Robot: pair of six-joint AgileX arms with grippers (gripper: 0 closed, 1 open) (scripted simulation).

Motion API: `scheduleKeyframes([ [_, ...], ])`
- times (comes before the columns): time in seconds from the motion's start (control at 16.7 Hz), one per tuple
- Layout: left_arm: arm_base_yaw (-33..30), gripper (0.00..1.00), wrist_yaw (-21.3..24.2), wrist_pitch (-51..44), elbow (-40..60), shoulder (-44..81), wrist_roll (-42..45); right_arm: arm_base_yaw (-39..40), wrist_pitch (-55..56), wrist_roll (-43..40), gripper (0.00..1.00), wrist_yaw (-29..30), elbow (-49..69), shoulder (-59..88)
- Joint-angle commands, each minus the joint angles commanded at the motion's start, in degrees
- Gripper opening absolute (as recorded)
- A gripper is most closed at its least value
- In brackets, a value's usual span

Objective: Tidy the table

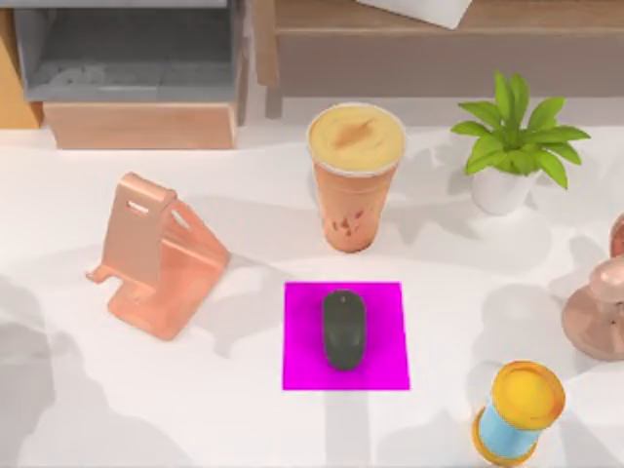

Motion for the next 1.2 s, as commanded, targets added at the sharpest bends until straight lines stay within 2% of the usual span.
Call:
scheduleKeyframes([
  [0.18,-0.73,0.00,0.34,0.86,-0.31,-0.48,-0.42,0.00,0.00,0.00,1.00,0.00,0.00,0.00],
  [0.3,-3.73,0.00,1.76,3.65,-2.11,-3.39,-2.73,0.00,0.00,0.00,1.00,0.00,0.00,0.00],
  [0.6,-12.92,0.00,6.14,15.23,-8.64,-16.20,-12.54,0.00,0.00,0.00,1.00,0.00,0.00,0.00],
  [0.9,-18.68,0.00,9.04,24.25,-14.05,-25.92,-22.25,0.00,0.00,0.00,1.00,0.00,0.00,0.00],
  [1.2,-29.40,0.00,13.37,37.44,-20.45,-40.35,-33.15,0.00,0.00,0.00,1.00,0.00,0.00,0.00],
])
